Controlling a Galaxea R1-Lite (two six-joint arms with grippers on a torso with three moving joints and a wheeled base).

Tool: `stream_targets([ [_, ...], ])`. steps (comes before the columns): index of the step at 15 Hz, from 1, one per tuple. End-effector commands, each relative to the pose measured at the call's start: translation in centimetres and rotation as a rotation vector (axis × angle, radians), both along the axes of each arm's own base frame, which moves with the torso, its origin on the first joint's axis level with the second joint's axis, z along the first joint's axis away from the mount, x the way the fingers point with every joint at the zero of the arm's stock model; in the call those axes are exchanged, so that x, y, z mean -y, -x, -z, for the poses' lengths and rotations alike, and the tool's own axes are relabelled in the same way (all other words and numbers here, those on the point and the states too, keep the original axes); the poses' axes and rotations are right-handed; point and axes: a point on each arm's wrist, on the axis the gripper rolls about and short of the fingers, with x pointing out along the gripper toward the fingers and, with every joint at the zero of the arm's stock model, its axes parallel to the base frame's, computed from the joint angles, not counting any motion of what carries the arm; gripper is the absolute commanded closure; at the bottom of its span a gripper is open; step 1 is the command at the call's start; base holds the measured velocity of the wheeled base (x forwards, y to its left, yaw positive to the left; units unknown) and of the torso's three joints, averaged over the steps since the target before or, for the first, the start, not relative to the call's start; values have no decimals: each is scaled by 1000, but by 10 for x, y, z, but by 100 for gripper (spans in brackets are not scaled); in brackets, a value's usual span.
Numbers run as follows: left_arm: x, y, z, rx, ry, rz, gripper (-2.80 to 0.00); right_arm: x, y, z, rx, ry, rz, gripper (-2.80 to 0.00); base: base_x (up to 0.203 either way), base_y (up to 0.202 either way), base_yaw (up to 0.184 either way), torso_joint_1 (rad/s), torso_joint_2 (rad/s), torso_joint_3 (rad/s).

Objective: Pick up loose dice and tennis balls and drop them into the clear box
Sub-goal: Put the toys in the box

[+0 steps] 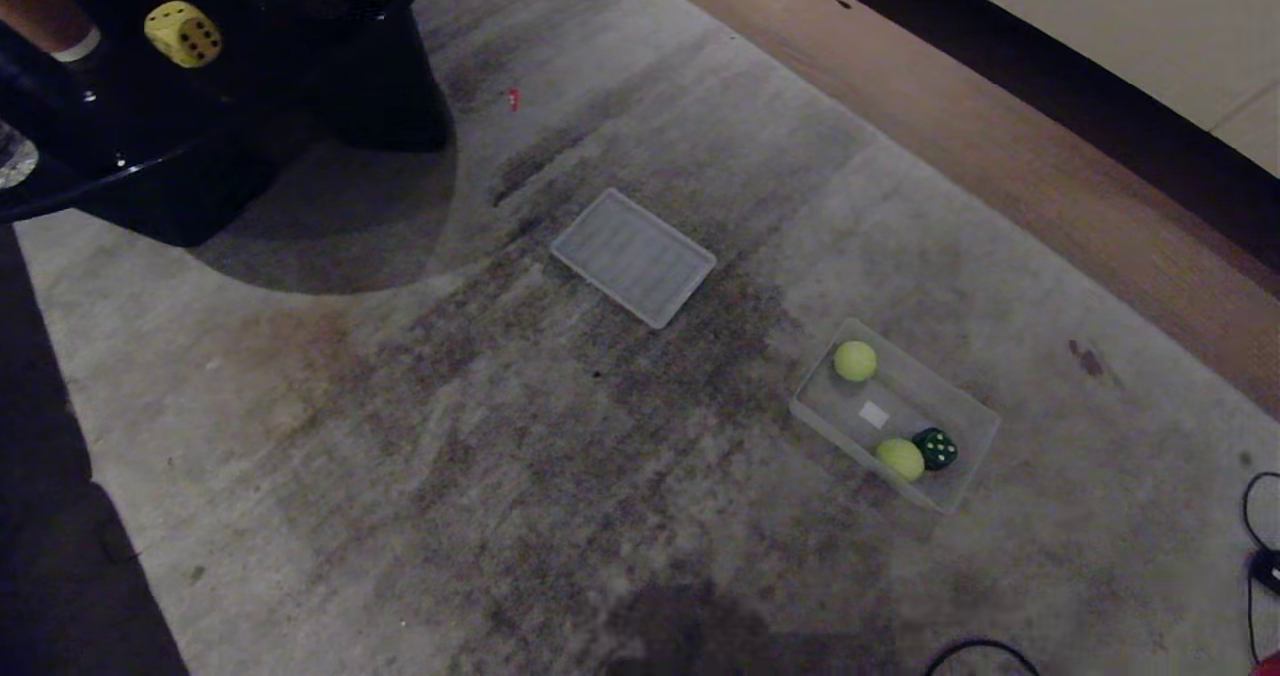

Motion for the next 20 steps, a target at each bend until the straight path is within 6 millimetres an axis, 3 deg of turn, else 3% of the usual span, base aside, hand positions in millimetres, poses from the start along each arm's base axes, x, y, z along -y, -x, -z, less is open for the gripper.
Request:
stream_targets([
  [1, 0, 0, 0, -3, 0, 0, 0, 0, 0, 0, -2, -1, -1, 0, -5, 17, -157, 0, 2, 5],
  [6, 0, 0, 0, -3, 2, 0, 0, 0, 0, 0, -2, -1, -1, 0, 2, 10, -136, 4, 3, 2],
  [20, 0, 0, 0, 0, 20, -6, 0, 0, 0, 0, -2, 8, -3, 0, 0, 0, 0, 0, -1, -2],
])
